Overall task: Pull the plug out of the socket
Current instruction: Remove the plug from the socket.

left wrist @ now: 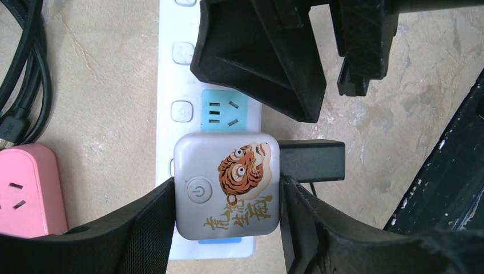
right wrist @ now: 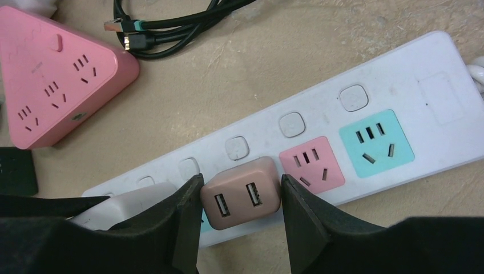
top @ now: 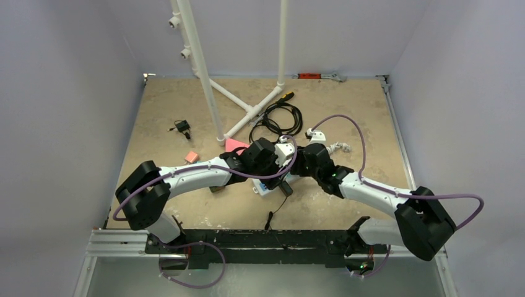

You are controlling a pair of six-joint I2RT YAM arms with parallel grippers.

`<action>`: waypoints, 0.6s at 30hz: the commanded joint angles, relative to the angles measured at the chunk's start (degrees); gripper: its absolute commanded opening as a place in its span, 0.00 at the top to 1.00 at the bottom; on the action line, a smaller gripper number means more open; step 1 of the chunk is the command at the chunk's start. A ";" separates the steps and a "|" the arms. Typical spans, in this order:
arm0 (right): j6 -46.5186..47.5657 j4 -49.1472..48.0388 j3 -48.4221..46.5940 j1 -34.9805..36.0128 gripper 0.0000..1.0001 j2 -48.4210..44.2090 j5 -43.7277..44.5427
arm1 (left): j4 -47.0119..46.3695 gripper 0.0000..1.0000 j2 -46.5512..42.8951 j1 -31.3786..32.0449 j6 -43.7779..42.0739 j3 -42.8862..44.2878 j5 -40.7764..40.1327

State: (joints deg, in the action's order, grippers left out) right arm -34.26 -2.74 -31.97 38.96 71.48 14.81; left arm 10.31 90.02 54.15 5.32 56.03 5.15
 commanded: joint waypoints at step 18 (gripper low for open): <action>-4.18 -0.10 3.31 4.06 1.00 -4.95 1.95 | 0.86 1.00 0.07 -0.62 0.74 1.89 -1.63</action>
State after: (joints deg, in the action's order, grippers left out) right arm -33.89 -3.68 -29.23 39.68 68.36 13.82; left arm 10.57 90.06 54.15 5.34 56.05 5.89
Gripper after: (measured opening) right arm 0.513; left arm 0.583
